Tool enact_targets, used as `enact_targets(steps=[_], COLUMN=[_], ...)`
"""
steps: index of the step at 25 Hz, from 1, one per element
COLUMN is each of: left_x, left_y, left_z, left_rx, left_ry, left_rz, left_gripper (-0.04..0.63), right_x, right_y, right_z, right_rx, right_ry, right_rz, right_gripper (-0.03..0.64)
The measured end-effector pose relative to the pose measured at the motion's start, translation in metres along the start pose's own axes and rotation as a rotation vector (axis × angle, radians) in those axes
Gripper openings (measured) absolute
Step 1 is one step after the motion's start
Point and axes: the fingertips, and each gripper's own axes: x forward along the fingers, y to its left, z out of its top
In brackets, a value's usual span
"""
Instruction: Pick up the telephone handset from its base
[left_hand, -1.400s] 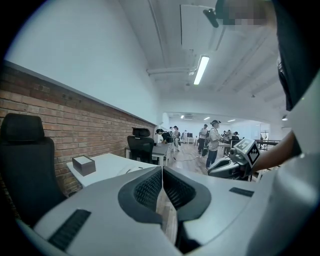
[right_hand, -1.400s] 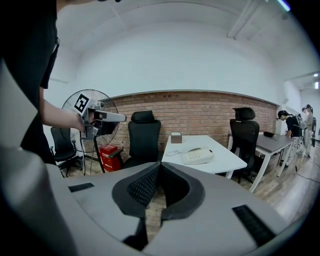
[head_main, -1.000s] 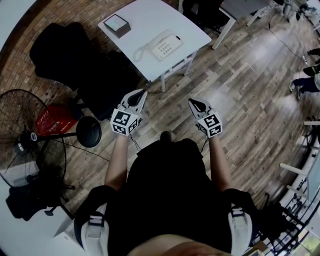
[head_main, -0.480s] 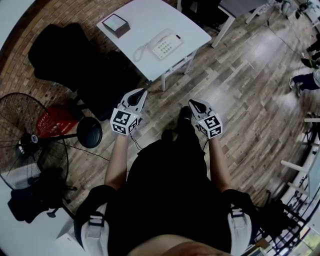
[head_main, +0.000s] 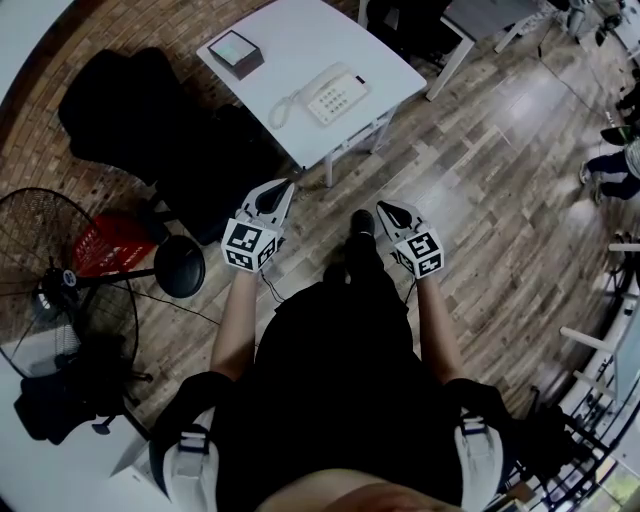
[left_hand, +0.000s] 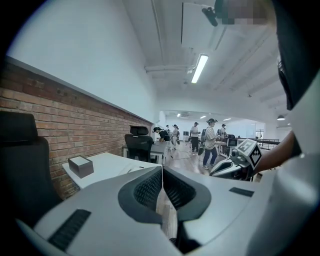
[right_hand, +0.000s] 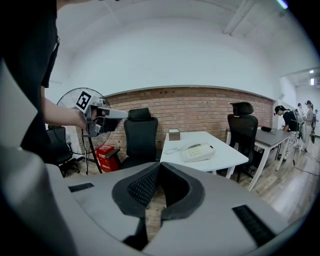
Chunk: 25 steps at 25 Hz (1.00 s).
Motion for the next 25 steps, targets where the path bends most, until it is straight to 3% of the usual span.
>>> enact_targets(steps=[14,25], left_x=[0.023,0.071], left_y=[0.012,0.036], left_z=[0.002,0.013], left_rx=[-0.022,-0.029], left_ry=[0.012,0.030], left_rz=[0.017,0.047], left_gripper=[0.025,0.025], right_x=[0.014,0.048], right_y=[-0.022,-0.074], right_z=[0.012,0.016], right_rx=[0.014,0.023], right_ry=[0.004,0.013], right_rz=[0.022,0.061], right_gripper=[-0.002,-0.002])
